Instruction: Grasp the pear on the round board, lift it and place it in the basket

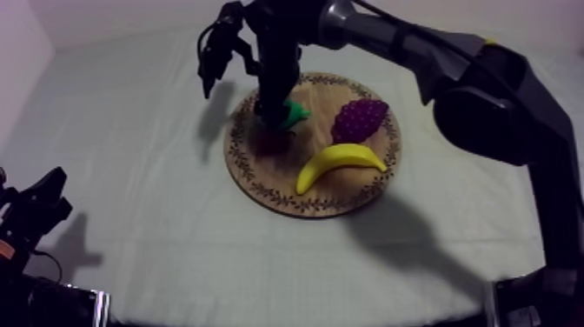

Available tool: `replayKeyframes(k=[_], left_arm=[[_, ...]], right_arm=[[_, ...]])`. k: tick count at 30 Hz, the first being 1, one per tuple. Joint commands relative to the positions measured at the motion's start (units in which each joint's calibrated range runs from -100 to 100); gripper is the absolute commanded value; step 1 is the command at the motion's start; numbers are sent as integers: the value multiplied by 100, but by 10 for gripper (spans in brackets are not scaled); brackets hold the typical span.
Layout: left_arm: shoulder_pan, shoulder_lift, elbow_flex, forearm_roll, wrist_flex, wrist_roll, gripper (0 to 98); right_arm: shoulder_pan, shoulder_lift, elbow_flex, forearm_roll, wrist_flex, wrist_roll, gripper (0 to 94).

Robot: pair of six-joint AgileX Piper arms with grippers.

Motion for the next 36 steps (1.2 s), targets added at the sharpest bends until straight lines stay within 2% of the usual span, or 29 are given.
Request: replayKeyframes(k=[1,8,11,15,19,27,36], left_arm=[[-1,0,-2,-2,0,2,1],[-1,0,-2,-2,0,2,1],[-1,0,-2,-2,0,2,1],[-1,0,-2,-2,0,2,1],[-1,0,-2,-2,0,2,1],[-1,0,-2,-2,0,2,1],[-1,0,-2,-2,0,2,1]], right_arm=[[17,277,-359,0,9,-15,768],[19,622,-637,-12,-4,16,709],[-8,654,-615,-47,22,68,623],[-30,663,-566,-82,68,150,459],[-36,650,-531,-103,115,194,369],[-15,244,-169,-73,51,161,338],[-17,-1369,1007,26,165,131,327]])
